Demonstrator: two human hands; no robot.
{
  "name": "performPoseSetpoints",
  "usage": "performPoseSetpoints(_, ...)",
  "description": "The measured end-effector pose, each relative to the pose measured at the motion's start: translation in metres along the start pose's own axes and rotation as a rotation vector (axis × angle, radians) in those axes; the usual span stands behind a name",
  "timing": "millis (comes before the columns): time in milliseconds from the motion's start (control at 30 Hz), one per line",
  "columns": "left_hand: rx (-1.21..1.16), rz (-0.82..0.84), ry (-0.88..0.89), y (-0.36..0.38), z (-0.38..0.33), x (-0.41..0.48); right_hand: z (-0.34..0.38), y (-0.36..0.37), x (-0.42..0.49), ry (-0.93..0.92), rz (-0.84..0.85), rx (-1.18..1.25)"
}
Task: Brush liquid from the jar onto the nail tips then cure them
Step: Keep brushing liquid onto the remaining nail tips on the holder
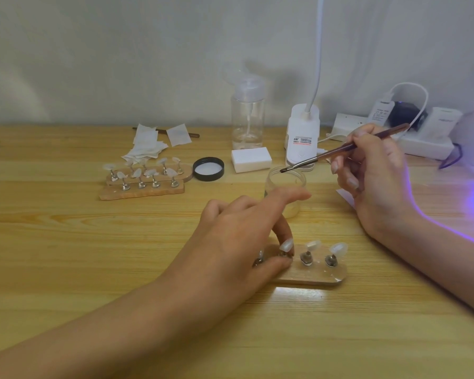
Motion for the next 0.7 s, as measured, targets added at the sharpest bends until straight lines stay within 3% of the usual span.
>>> performPoseSetpoints(167, 0.084, -0.067, 0.069, 0.000, -0.003, 0.000, 0.001, 0.001, -0.001, -0.005, 0.003, -0.013)
performPoseSetpoints(300, 0.134, -0.194, 0.274, -0.005, -0.015, -0.006, 0.000, -0.001, -0.001, -0.005, 0.002, -0.005)
performPoseSetpoints(433, -0.146, -0.276, 0.212, -0.042, -0.015, -0.001, -0.001, -0.002, 0.001, -0.007, 0.018, -0.004)
performPoseSetpoints(533, -0.280, -0.308, 0.263, -0.068, -0.010, 0.006, -0.002, -0.003, 0.002, 0.000, 0.010, -0.007)
performPoseSetpoints(700, -0.543, -0.263, 0.093, -0.062, 0.029, 0.037, -0.002, -0.006, 0.002, 0.013, -0.003, 0.003)
Point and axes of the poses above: each hand's wrist, its own x-axis towards the middle knuckle, its own y-axis out of the palm, z = x × y, the point moved 4 cm from there along x, towards the middle knuckle, and after that the axes turned 5 degrees about z, right-handed, at the moved point
